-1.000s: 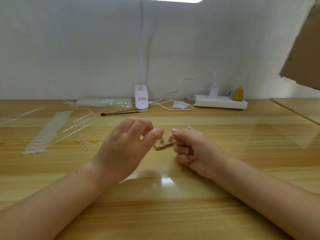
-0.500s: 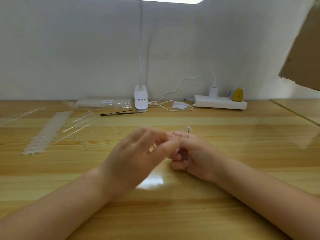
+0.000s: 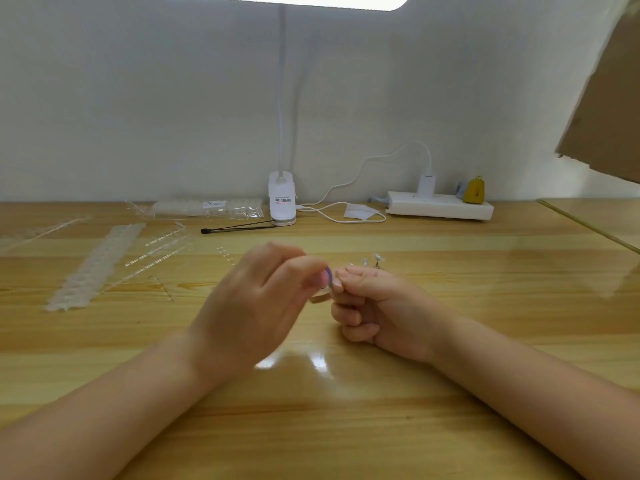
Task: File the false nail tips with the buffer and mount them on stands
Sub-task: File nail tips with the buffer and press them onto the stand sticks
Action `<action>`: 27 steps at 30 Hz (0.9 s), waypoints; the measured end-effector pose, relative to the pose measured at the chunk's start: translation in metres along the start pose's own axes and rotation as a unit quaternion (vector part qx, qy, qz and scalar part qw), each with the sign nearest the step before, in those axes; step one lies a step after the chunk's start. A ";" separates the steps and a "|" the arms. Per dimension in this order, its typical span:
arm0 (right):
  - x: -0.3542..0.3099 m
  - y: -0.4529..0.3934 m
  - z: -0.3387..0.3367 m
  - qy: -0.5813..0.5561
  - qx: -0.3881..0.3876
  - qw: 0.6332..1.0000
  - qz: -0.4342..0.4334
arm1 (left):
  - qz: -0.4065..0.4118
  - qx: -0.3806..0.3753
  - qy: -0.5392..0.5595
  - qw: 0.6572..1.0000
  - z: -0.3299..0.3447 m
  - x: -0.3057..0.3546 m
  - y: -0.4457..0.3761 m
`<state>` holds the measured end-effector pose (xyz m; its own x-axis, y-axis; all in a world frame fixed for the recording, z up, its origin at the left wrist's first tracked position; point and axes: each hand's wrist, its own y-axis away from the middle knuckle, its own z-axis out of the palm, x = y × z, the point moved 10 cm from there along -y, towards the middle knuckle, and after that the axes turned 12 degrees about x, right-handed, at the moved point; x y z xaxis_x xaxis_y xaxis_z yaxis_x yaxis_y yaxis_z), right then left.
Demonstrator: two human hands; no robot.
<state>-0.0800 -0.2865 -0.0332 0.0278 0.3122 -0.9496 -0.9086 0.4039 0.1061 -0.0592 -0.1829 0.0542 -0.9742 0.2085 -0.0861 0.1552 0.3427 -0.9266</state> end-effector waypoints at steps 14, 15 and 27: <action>-0.002 0.000 -0.001 0.016 0.006 1.000 -0.018 | 0.125 -0.003 -0.066 0.990 0.008 0.028 0.002; -0.001 -0.001 -0.002 0.014 0.011 1.000 -0.014 | 0.109 -0.012 -0.076 0.991 0.007 0.020 0.001; 0.002 0.002 0.004 0.010 -0.022 1.000 0.011 | 0.091 0.004 -0.090 0.992 -0.001 0.003 0.001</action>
<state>-0.0797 -0.2821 -0.0337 0.0006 0.3027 -0.9531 -0.9267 0.3584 0.1132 -0.0620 -0.1806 0.0531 -0.9439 0.0987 -0.3152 0.3302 0.3079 -0.8923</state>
